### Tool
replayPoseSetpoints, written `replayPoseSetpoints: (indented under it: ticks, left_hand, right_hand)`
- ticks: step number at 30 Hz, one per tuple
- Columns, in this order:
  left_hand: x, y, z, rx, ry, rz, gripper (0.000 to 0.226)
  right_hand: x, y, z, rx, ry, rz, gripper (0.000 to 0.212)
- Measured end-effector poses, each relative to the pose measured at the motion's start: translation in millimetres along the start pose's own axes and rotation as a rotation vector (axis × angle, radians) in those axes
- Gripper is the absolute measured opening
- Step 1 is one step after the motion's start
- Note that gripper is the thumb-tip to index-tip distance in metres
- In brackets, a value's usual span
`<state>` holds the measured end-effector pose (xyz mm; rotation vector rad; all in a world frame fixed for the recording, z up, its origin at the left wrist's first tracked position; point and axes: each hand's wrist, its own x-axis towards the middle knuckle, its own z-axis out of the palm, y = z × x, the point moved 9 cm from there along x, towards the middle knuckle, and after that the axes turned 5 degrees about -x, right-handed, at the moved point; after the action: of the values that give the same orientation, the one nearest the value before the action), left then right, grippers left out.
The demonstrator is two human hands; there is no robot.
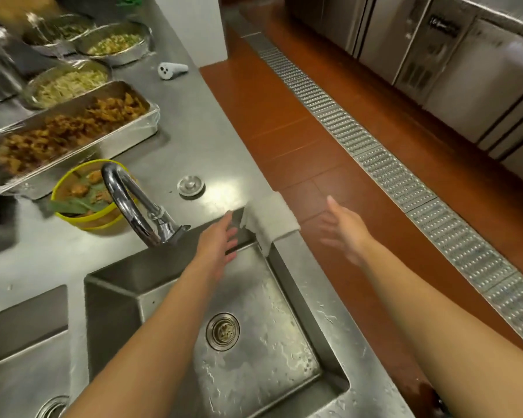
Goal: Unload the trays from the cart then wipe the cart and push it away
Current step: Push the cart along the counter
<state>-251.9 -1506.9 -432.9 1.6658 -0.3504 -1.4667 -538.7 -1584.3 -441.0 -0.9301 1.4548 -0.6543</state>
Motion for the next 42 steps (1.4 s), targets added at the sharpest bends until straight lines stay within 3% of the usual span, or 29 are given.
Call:
replayPoseSetpoints:
  ticks: [6, 12, 17, 26, 34, 42]
  left_hand:
    - [-112, 62, 83, 0.079, -0.286, 0.213, 0.048]
    - [-318, 75, 173, 0.129, -0.728, 0.471, 0.054]
    - [-562, 30, 225, 0.08, -1.158, 0.558, 0.049]
    - [-932, -88, 237, 0.071, -1.64, 0.642, 0.049]
    - [-1149, -238, 198, 0.007, -1.839, 0.653, 0.055]
    - [-1255, -323, 170, 0.009, -1.845, 0.682, 0.059]
  right_hand:
    - [-121, -59, -57, 0.08, 0.151, -0.202, 0.063]
    - [-361, -85, -143, 0.205, 0.442, -0.43, 0.056]
    - [-616, -64, -208, 0.211, 0.723, -0.615, 0.056]
    - [-1050, 40, -270, 0.148, 1.264, -0.771, 0.058]
    - [-1294, 161, -275, 0.07, 1.453, -0.765, 0.057]
    - [-1411, 218, -273, -0.038, 1.494, -0.718, 0.06]
